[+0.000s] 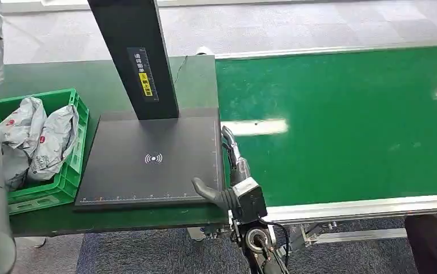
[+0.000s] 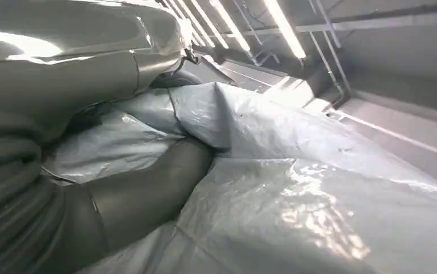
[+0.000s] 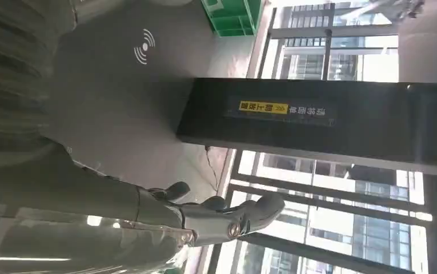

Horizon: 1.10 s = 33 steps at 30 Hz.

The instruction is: Moved the parcel from conveyor to table for the left to box.

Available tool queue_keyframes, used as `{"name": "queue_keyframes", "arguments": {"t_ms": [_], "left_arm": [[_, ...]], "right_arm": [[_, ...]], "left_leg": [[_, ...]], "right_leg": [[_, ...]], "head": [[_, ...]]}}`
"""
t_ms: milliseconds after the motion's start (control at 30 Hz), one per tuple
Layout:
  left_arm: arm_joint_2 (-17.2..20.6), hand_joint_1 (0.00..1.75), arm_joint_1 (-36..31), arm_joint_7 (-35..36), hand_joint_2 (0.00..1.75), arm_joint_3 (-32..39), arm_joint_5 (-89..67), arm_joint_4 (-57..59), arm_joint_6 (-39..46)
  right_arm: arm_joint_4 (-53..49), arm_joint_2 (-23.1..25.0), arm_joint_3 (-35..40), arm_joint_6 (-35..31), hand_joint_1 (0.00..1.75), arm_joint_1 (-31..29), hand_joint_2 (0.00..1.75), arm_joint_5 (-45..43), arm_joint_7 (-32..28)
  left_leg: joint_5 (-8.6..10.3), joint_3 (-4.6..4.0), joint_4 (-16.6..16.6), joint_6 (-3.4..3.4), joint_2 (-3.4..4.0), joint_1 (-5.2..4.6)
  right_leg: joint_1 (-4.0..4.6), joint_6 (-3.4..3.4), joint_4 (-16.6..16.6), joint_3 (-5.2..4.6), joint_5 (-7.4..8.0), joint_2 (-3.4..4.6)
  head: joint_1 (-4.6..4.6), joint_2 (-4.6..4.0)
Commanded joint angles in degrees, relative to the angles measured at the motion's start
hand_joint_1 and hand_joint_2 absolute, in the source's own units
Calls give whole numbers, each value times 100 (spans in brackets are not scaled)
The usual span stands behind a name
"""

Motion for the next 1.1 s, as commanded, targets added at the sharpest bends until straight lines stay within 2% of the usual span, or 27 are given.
{"name": "queue_keyframes", "arguments": {"t_ms": [33,167,200,233,267,300,567,700,800,867,900,967,1000,1033,1100], "left_arm": [[452,175,-364,-104,175,553,60,1177,22],[453,173,-350,13,175,430,-119,1265,-263],[414,131,-372,79,175,364,-203,1279,-417],[367,12,-399,174,175,293,-301,1282,-572],[345,12,-413,175,175,284,-304,1287,-595],[276,0,-456,232,175,218,-360,1286,-739],[-194,0,-525,-287,175,129,-55,970,-1343],[-263,0,-594,-295,175,-8,-34,892,-1469],[-295,0,-405,-589,175,-28,323,637,-1406],[-347,0,-7,-950,175,-29,845,117,-1219],[-331,0,114,-914,175,-117,947,-35,-1237],[-438,0,746,-1806,175,-81,2050,-1142,-559],[-411,0,899,-1733,175,-172,2140,-1374,-575],[-594,0,1627,-2516,175,-88,3156,-2552,-387],[-581,0,2160,-2281,175,-318,3296,-3239,-281]], "right_arm": [[-104,-165,82,24,0,-2,175,-7,33],[-84,-162,58,36,0,-5,175,-7,35],[-101,-164,36,41,0,23,175,-6,35],[-139,-162,10,49,0,61,175,1,36],[-141,-164,8,50,0,65,175,2,36],[-195,-167,-5,61,0,98,175,18,38],[-295,-156,-103,41,0,163,175,79,86],[-383,-155,-124,43,0,242,175,103,91],[-348,-157,-148,60,0,223,175,113,94],[-255,-154,-150,45,0,176,175,135,96],[-224,-150,-152,37,0,162,175,140,88],[-126,-130,-147,-14,0,133,175,123,61],[-102,-127,-139,-27,0,123,175,118,50],[-63,-112,-158,-95,0,115,175,77,17],[-41,-124,-141,-106,0,102,175,55,-1]], "left_leg": [[-4,11,-5,-3,4,2],[0,3,-3,-2,-11,2],[0,4,-5,-3,-11,2],[-1,0,-1,-2,-11,3],[4,10,-14,-4,-19,5],[1,-5,0,-1,-23,4],[2,-7,3,-1,-32,4],[2,-8,2,-2,-43,7],[2,-5,-1,-2,-36,4],[3,0,-6,-2,-35,3],[2,4,-8,-1,-23,1],[1,8,-13,-1,-15,0],[-1,5,-9,-1,-6,-1],[1,16,-20,-1,-7,-1],[-2,15,-19,1,7,-7]], "right_leg": [[1,1,-4,9,-3,5],[2,1,-3,4,-5,-11],[2,1,-5,6,-5,-10],[4,2,-4,3,-4,-9],[5,3,-17,17,-3,-16],[4,2,-4,4,-5,-19],[5,2,-4,2,-8,-29],[8,3,-8,7,-9,-39],[5,3,-8,5,-7,-30],[4,3,-11,9,-7,-29],[1,3,-12,9,-5,-17],[0,3,-15,11,-3,-10],[0,3,-11,6,-3,-2],[0,4,-21,17,-3,-3],[-6,4,-15,10,-2,11]], "head": [[-2,0],[-2,0],[-2,0],[-2,0],[-2,0],[-2,2],[-2,0],[-2,0],[-2,0],[-2,0],[-2,2],[-2,0],[-2,0],[0,0],[0,2]]}}
